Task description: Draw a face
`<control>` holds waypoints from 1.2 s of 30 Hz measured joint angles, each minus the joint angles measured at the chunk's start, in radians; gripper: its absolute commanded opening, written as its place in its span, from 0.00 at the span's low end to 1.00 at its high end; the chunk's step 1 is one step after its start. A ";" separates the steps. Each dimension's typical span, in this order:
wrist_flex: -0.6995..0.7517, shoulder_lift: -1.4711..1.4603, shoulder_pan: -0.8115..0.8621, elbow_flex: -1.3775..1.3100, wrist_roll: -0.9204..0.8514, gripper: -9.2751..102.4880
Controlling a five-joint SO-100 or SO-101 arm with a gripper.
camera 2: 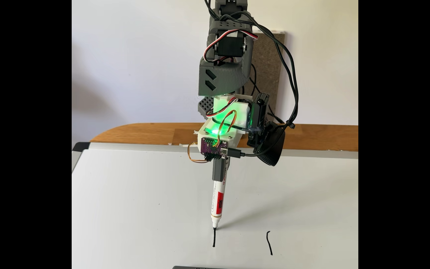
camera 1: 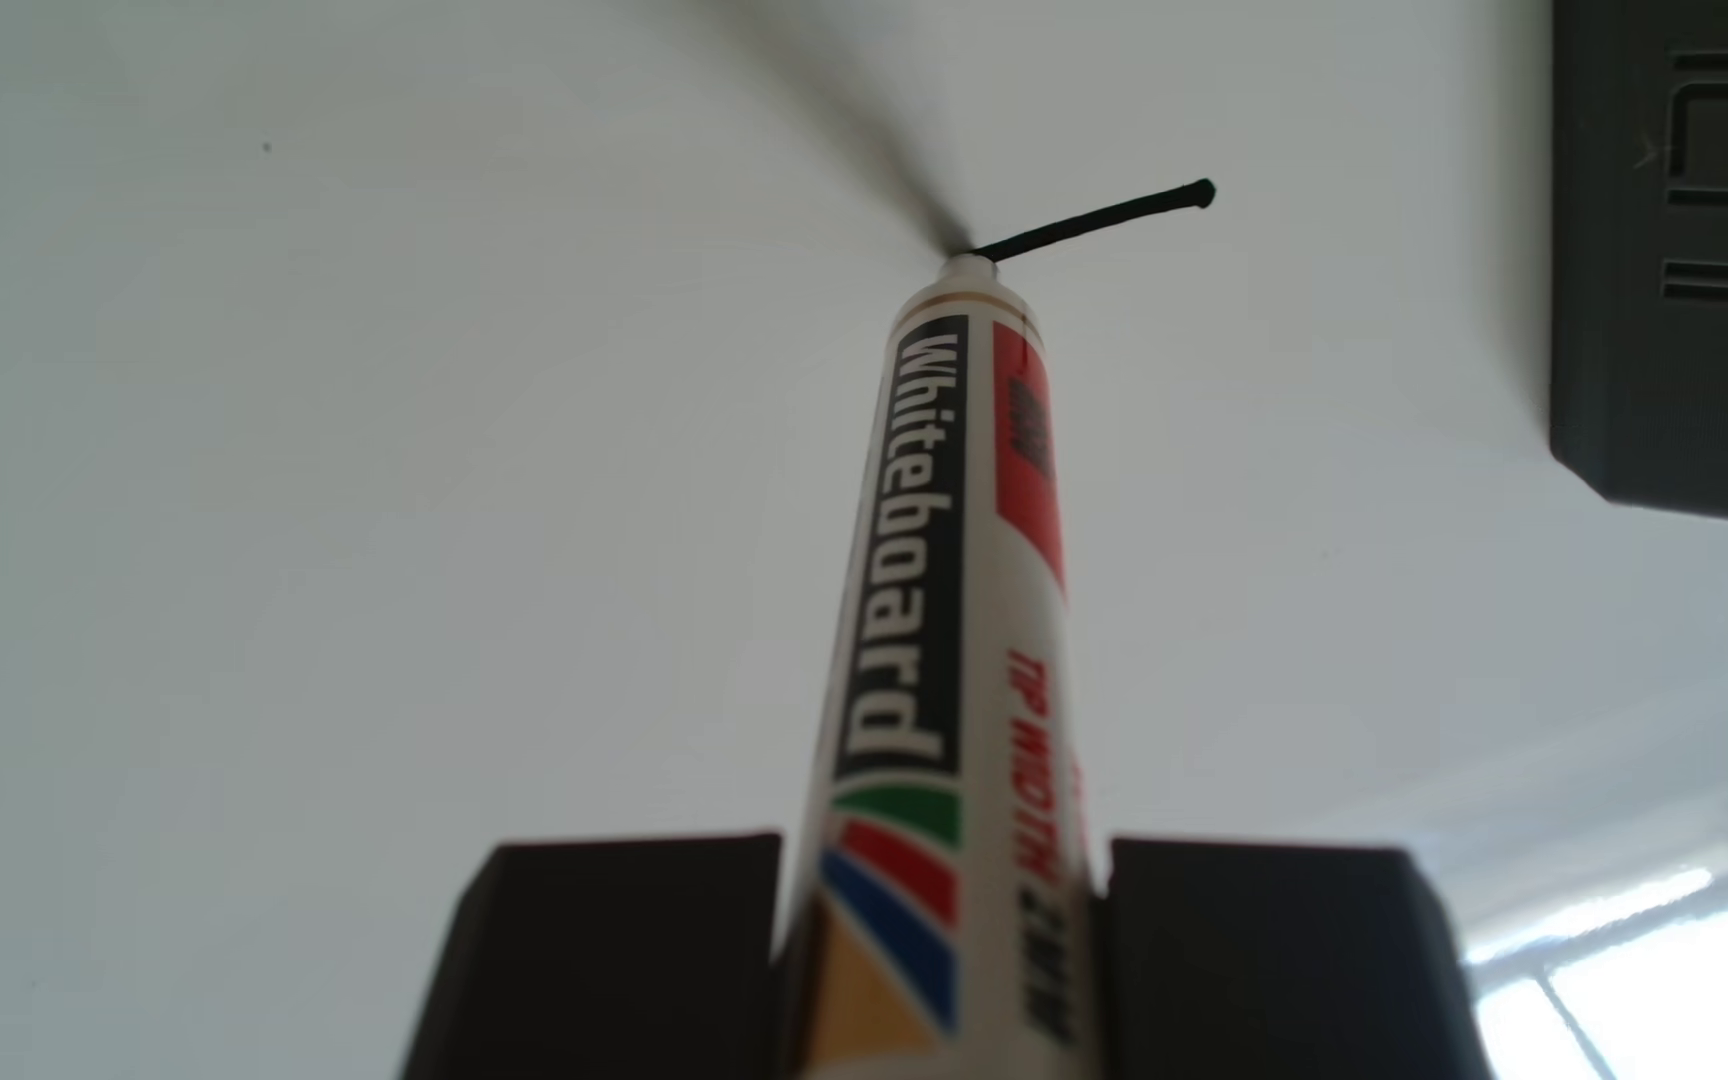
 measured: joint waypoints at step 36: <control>0.156 0.268 -0.428 -0.048 1.164 0.08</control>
